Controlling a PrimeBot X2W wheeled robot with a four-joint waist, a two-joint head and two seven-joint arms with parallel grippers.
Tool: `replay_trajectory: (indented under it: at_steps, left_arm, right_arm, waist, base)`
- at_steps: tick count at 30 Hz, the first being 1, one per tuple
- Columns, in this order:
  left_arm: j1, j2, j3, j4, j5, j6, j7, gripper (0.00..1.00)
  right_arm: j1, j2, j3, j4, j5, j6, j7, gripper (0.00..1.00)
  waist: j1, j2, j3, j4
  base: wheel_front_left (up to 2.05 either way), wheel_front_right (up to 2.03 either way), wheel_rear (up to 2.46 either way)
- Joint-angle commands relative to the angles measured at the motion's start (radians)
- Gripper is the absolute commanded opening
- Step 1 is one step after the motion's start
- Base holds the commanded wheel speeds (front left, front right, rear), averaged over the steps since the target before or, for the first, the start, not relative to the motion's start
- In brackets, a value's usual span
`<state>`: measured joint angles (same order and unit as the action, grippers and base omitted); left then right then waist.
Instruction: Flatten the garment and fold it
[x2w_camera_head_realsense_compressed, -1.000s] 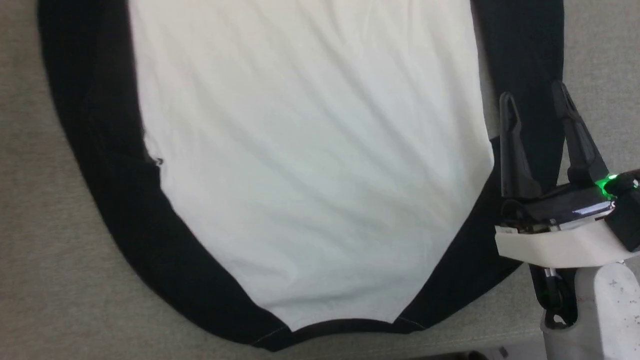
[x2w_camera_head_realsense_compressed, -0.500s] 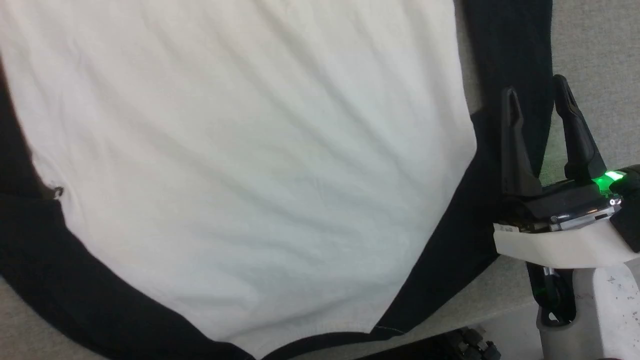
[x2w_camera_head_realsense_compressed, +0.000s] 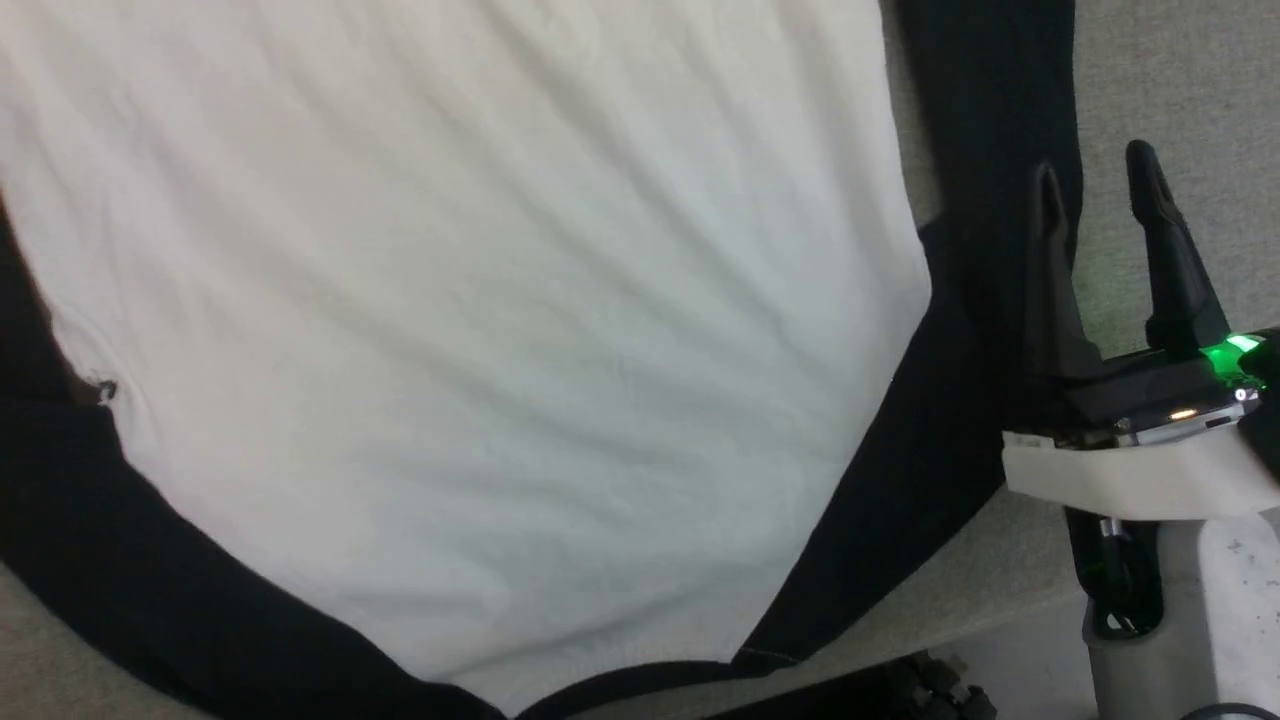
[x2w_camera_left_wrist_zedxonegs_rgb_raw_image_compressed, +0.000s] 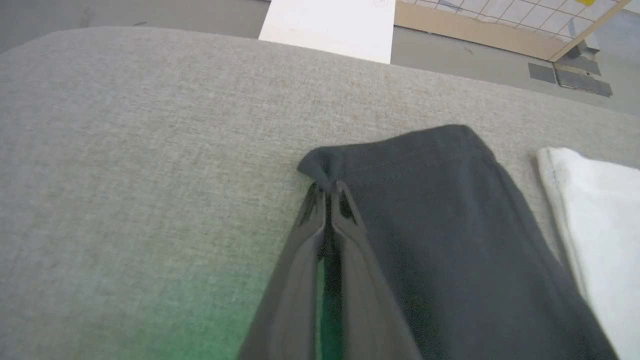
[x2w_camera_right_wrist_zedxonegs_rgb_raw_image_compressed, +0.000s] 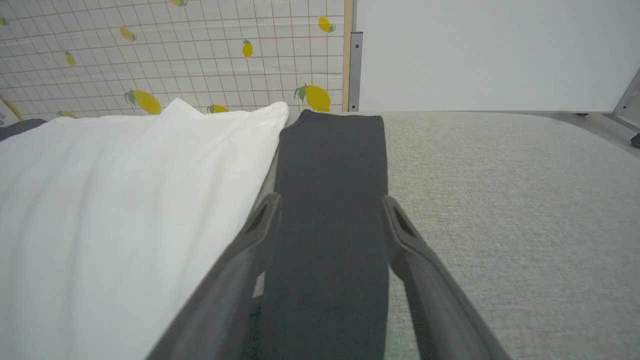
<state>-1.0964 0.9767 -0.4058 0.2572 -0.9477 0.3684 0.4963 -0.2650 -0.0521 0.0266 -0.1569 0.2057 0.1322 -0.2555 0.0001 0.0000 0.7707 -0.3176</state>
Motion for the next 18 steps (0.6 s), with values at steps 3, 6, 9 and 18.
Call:
replay_trajectory:
  at_steps: [3, 6, 9, 18]
  left_arm:
    - [0.049, -0.015, 0.011, 0.035, 0.005, -0.023, -0.067, 0.00]
    - [0.100, -0.018, 0.024, 0.059, -0.012, -0.046, -0.116, 0.00]
    - [0.161, -0.017, 0.037, 0.075, -0.030, -0.064, -0.160, 0.00]
    - [0.381, 0.004, 0.103, 0.052, -0.112, -0.089, -0.264, 0.00]
  right_arm:
    - [-0.002, 0.002, -0.017, 0.003, -0.015, -0.002, -0.006, 1.00]
    - [0.017, 0.002, -0.035, 0.011, -0.030, -0.002, -0.003, 1.00]
    - [0.040, 0.002, -0.049, 0.016, -0.043, -0.002, 0.012, 1.00]
    - [0.150, 0.002, -0.107, -0.015, -0.055, -0.002, 0.077, 1.00]
  waist:
    - [-0.0001, 0.0000, -0.110, 0.066]
    - [-0.0001, 0.0000, -0.195, 0.102]
    - [-0.0001, 0.0000, -0.271, 0.133]
    - [-0.0001, 0.0000, -0.468, 0.228]
  base:
    - [0.00, 0.00, 0.00]
    - [0.00, 0.00, 0.00]
    - [0.00, 0.00, 0.00]
    - [0.00, 0.00, 0.00]
